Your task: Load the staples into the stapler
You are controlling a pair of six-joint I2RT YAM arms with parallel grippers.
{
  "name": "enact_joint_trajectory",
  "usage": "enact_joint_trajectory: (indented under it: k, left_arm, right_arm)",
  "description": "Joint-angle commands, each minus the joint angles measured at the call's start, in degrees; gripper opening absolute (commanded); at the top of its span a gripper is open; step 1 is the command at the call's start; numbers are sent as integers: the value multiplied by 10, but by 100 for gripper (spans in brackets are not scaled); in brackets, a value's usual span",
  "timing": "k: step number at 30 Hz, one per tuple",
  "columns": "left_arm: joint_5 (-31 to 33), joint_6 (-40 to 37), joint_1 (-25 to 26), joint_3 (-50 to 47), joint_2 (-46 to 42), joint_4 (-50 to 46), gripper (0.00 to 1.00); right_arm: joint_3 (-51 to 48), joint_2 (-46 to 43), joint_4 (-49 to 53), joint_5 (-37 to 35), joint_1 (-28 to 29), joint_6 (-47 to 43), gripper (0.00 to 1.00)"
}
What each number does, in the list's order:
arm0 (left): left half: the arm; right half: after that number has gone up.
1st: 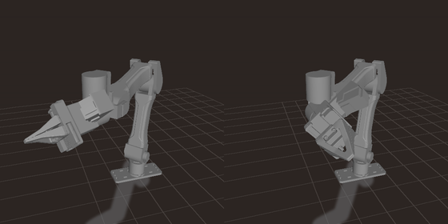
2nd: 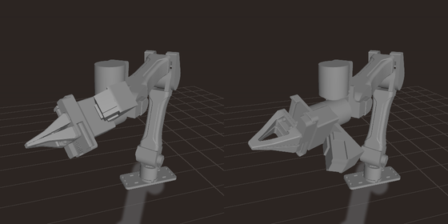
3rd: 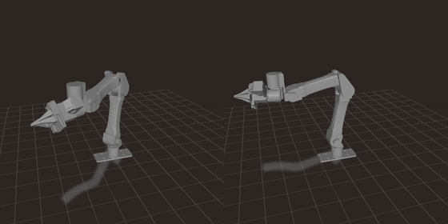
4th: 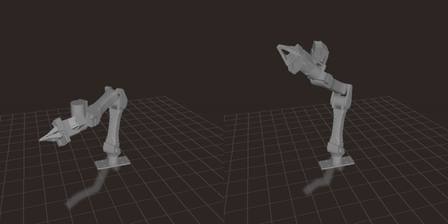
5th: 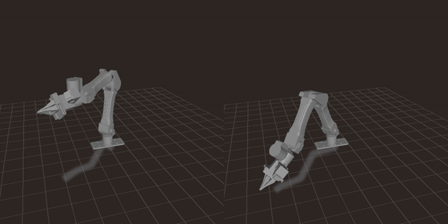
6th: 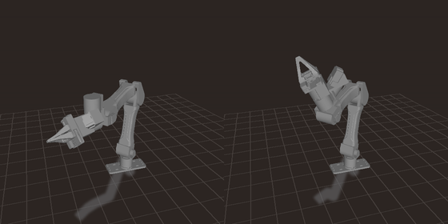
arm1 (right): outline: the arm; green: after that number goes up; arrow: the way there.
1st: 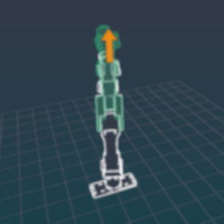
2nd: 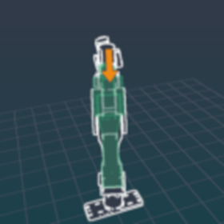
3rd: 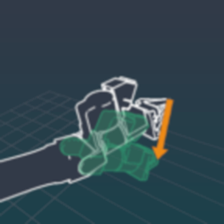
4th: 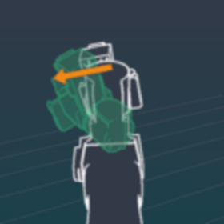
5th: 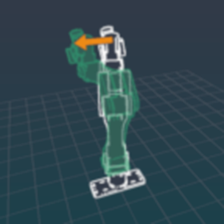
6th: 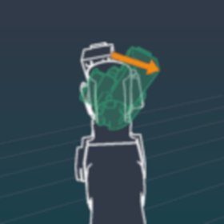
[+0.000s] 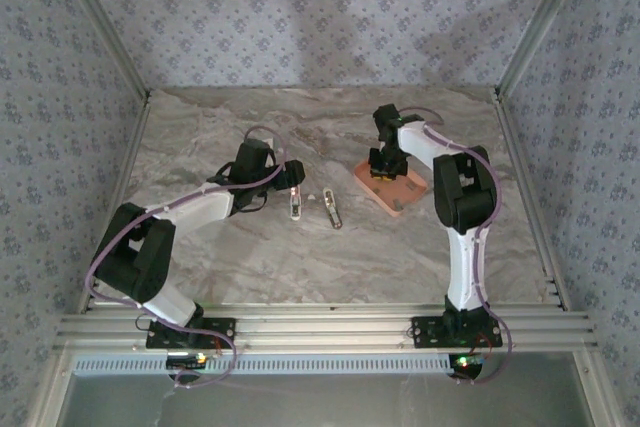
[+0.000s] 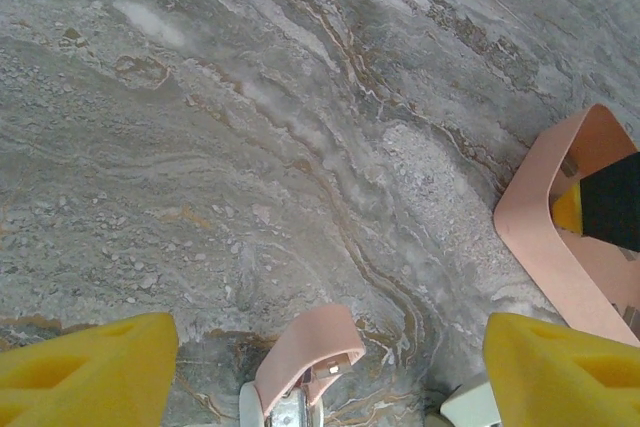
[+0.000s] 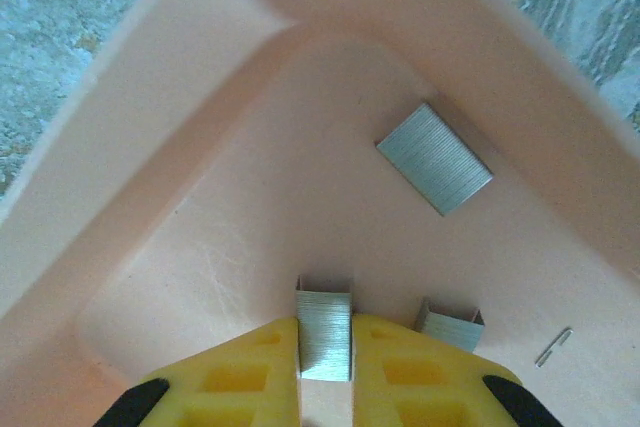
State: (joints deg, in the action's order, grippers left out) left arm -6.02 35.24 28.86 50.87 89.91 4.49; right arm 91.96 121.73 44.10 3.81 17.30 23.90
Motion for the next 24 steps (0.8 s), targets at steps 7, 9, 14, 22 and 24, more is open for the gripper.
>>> enact_joint_trajectory:
  k: [7, 9, 14, 22, 24]
  left_arm:
    - [-31, 4, 5, -18, -39, 45, 80]
    - [-35, 1, 9, -27, -47, 57, 80]
    - [-38, -4, 21, -58, -62, 91, 80]
    - [-42, -7, 34, -101, -63, 139, 80]
    - [-40, -5, 37, -107, -63, 147, 80]
  right_arm:
    - [-75, -173, -50, -28, 15, -14, 17]
    - [-102, -209, -55, -25, 26, -15, 17]
    - [-191, -301, -73, -19, 76, -14, 17]
    - [-344, -387, -71, -17, 167, 23, 17]
    - [-369, -394, -76, -9, 182, 30, 17]
